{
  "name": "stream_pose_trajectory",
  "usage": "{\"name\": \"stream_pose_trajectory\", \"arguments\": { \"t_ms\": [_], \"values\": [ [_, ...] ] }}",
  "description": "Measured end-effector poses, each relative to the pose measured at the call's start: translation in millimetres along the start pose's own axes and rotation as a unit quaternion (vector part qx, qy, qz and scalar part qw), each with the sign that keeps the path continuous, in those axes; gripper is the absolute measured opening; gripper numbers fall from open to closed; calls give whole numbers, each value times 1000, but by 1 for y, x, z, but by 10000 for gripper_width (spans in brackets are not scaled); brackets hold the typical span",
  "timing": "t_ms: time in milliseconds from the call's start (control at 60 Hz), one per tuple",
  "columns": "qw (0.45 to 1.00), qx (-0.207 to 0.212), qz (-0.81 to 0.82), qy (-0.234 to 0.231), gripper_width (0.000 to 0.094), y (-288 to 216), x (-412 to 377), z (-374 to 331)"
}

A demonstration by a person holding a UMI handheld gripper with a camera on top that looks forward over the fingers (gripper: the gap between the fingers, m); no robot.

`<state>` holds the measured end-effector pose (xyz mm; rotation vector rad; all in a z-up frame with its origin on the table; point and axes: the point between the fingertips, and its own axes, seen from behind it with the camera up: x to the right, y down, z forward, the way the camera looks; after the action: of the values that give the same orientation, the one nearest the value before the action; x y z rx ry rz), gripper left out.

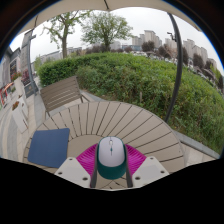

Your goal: Arrange mouse

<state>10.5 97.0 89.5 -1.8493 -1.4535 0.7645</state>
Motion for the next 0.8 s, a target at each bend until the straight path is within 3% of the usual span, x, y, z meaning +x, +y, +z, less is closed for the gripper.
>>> {"name": "stream_pose_trajectory", "arguments": {
  "t_ms": [117, 233, 417, 567, 700, 800],
  "values": [
    [999, 26, -4, -42, 409, -44, -90, -6],
    [997, 32, -7, -66, 409, -53, -181, 5],
    [998, 2, -42, -41, 409, -6, -272, 59],
    [999, -24, -42, -25, 420, 43, -300, 100],
    [999, -43, -15, -15, 520, 58, -304, 111],
    [998, -60, 6, -18, 866, 51, -308, 94]
  ]
}}
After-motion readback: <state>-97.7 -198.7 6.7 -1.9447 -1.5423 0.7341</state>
